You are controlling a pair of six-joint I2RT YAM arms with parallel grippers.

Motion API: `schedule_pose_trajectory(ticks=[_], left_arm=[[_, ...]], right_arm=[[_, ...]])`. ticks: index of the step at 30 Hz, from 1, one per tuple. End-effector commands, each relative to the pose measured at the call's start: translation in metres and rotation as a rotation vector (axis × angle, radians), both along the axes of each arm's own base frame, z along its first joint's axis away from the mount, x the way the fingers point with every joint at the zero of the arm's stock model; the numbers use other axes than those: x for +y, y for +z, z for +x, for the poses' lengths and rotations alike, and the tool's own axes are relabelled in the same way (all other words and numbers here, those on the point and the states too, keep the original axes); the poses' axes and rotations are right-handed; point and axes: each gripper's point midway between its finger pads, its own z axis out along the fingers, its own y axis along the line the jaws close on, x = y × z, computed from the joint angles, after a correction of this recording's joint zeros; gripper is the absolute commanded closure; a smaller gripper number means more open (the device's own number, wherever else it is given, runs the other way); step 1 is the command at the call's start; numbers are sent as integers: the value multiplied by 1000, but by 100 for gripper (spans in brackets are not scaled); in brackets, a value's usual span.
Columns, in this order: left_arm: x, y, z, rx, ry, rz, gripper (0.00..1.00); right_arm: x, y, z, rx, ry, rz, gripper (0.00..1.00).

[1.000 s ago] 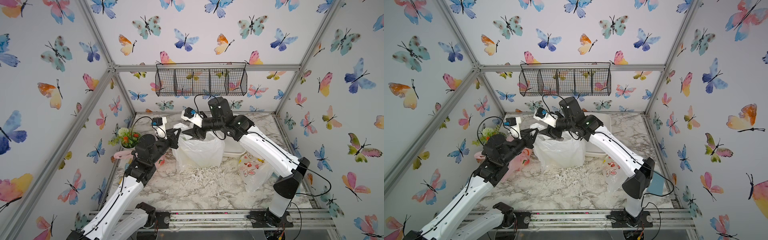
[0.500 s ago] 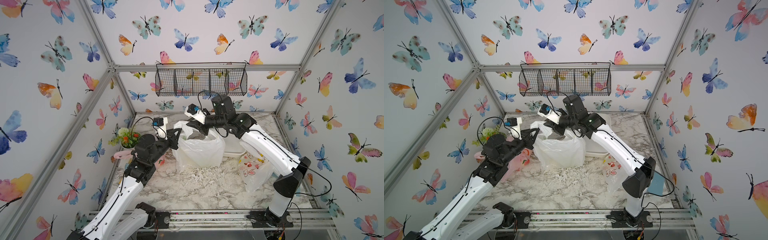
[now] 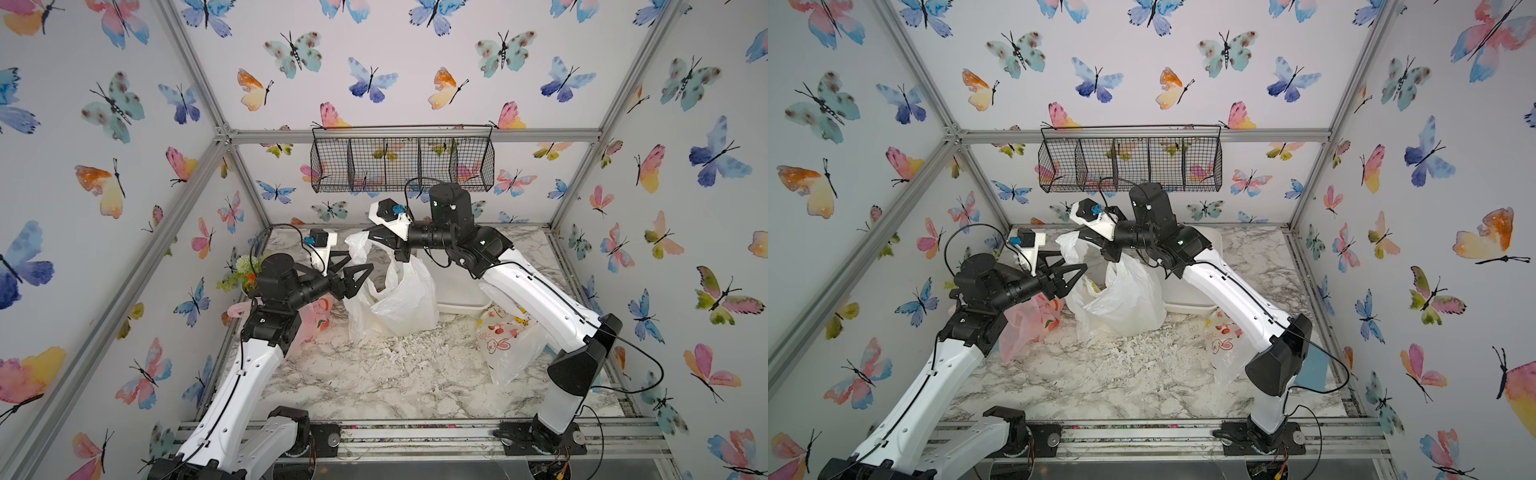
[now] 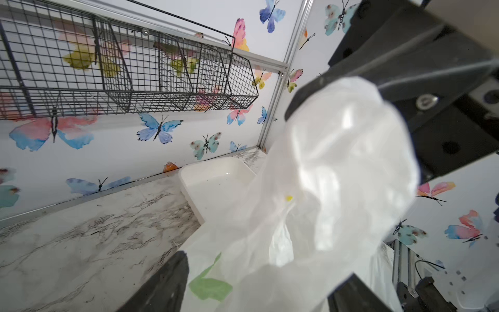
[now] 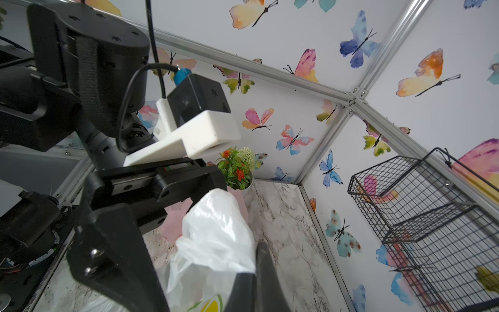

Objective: Place the pears into plastic bags & tie knots
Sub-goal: Tie the plastic bag at the center of the board.

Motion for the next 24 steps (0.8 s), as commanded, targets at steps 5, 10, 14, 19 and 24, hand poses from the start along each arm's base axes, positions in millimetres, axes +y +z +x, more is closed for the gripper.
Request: schedule_pose_trajectory(ticks=[5,10,14,19,24], left_arm=[[-4,4,-13,-201,-93,97,9],[-9,-7,-22,-181,-218,20,11],[-13,-8,-23,-167,-257,-12,17],[-23,-3,-32,-160,-339,-43,26],[-29,-10,-28,-138,-354,-43,39]], right_arm=[[-12,37,-41,-39,188,95,97],[-20,31,-38,7,208,89,97],[-26,33,-41,22,236,105,97],[-24,27,-36,40,232,97,97],[-23,28,-36,51,245,107,98]])
